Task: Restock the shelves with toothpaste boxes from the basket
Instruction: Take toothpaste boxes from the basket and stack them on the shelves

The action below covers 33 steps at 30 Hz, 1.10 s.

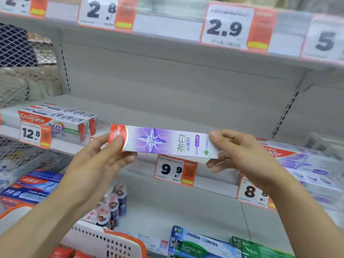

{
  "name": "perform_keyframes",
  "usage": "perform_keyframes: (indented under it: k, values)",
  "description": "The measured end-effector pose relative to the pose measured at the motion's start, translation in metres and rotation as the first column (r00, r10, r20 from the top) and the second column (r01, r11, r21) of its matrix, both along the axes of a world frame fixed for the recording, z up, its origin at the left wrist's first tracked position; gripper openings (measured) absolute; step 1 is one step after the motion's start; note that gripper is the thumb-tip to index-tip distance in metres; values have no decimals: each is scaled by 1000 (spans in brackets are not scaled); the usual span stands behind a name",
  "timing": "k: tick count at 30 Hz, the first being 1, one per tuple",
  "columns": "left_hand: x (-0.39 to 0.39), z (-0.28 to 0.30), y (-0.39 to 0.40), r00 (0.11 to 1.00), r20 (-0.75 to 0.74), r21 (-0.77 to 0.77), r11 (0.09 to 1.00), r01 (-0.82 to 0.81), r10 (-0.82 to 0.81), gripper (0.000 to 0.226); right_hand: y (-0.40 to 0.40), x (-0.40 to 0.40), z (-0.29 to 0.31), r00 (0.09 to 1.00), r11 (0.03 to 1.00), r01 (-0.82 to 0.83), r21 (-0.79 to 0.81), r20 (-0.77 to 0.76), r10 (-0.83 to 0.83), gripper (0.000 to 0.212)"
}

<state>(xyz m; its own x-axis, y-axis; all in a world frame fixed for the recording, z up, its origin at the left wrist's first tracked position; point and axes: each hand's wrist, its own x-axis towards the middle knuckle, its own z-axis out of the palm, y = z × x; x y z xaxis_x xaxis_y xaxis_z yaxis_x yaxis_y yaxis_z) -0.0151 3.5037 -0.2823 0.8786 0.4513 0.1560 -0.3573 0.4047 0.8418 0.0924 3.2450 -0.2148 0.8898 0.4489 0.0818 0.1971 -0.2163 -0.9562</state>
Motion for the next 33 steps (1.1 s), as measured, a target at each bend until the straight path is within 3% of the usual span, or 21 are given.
perform_keyframes:
  k: [4, 6, 10, 15, 18, 21, 25, 29, 33]
  values:
    - [8, 8, -13, 998, 2, 157, 985, -65, 66, 44, -12, 7, 0, 999, 999, -32, -44, -29, 31, 48]
    - [11, 16, -17, 999, -35, 212, 977, -26, 34, 48, -20, 11, 0, 1000, 1000, 6, 18, 26, -7, 42]
    - [20, 31, -29, 989, -100, 159, 979, 127, -112, 46, -41, 17, 5, 991, 981, 27, 192, 124, -52, 37]
    - [45, 35, -58, 994, -105, 226, 974, -7, 31, 38, -74, 25, 12, 948, 988, -74, 134, 316, 28, 45]
    - [57, 39, -73, 994, -85, 220, 972, 88, -70, 40, -91, 27, 18, 946, 995, -40, 88, 323, 9, 43]
    - [66, 38, -84, 983, -20, 214, 959, 184, -184, 60, -112, 27, 25, 950, 999, 24, 46, 311, -37, 52]
    - [77, 34, -101, 981, 42, 202, 963, 177, -189, 104, -133, 23, 33, 958, 997, 40, -59, 285, -22, 71]
    - [80, 37, -115, 982, 1, 336, 925, 176, -188, 105, -148, 30, 32, 951, 970, 131, 204, 251, -182, 85]
    - [80, 44, -130, 988, -47, 459, 875, 153, -149, 69, -149, 29, 32, 930, 897, 222, 382, 194, -313, 107]
